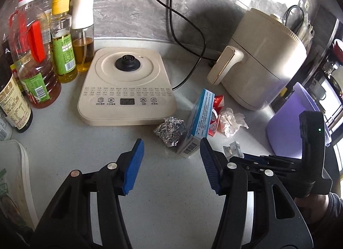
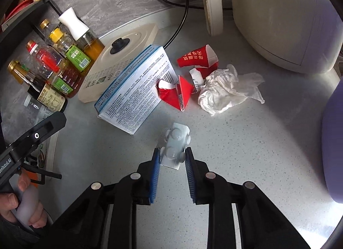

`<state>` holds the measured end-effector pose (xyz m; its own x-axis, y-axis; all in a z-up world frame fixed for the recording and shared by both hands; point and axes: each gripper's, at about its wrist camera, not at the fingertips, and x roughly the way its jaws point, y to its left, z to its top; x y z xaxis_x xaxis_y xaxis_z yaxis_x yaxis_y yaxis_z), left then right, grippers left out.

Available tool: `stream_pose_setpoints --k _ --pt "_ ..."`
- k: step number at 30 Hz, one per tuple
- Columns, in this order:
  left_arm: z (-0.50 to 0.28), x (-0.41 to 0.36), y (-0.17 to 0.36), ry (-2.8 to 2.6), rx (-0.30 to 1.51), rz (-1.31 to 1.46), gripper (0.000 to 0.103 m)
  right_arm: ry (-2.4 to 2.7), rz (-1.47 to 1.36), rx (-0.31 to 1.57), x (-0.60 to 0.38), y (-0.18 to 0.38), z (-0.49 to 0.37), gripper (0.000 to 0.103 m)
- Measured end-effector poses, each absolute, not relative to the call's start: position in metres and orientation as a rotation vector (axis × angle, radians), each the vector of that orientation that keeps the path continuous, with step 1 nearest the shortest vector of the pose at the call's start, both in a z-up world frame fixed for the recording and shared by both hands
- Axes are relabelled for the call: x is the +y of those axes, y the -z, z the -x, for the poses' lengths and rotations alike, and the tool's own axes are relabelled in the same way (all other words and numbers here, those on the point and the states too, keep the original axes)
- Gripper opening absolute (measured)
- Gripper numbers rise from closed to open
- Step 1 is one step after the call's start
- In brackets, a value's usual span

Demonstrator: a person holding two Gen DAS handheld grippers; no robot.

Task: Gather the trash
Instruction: 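Grasp the white plastic blister piece with the right gripper while the left grasps the blue-white box, then carry the box and blister piece over the lavender bucket with both grippers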

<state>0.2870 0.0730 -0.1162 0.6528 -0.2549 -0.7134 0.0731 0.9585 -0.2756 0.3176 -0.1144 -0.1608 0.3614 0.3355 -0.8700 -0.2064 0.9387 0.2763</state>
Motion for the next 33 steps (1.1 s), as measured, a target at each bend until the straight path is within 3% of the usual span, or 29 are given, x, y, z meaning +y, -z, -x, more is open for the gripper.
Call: stream_pose_setpoints --k 17,18,20,21,33 --pt "-0.325 0.029 0.117 0.313 0.817 0.133 0.051 -0.232 -0.191 1.024 -0.164 0.111 -0.293 0.024" --pt "-0.326 0.023 0.12 0.323 0.822 0.119 0.049 -0.224 -0.193 1.018 -0.167 0.11 -0.289 0.024" --pt "-0.33 0.017 0.13 0.313 0.839 0.094 0.036 -0.218 -0.197 1.011 -0.169 0.109 -0.284 0.024" --pt "-0.333 0.019 0.136 0.27 0.854 0.09 0.023 -0.219 -0.2 1.01 -0.169 0.109 -0.282 0.024" --pt "-0.268 0.053 0.084 0.144 0.728 0.233 0.021 -0.347 -0.165 0.953 -0.158 0.088 -0.267 0.024"
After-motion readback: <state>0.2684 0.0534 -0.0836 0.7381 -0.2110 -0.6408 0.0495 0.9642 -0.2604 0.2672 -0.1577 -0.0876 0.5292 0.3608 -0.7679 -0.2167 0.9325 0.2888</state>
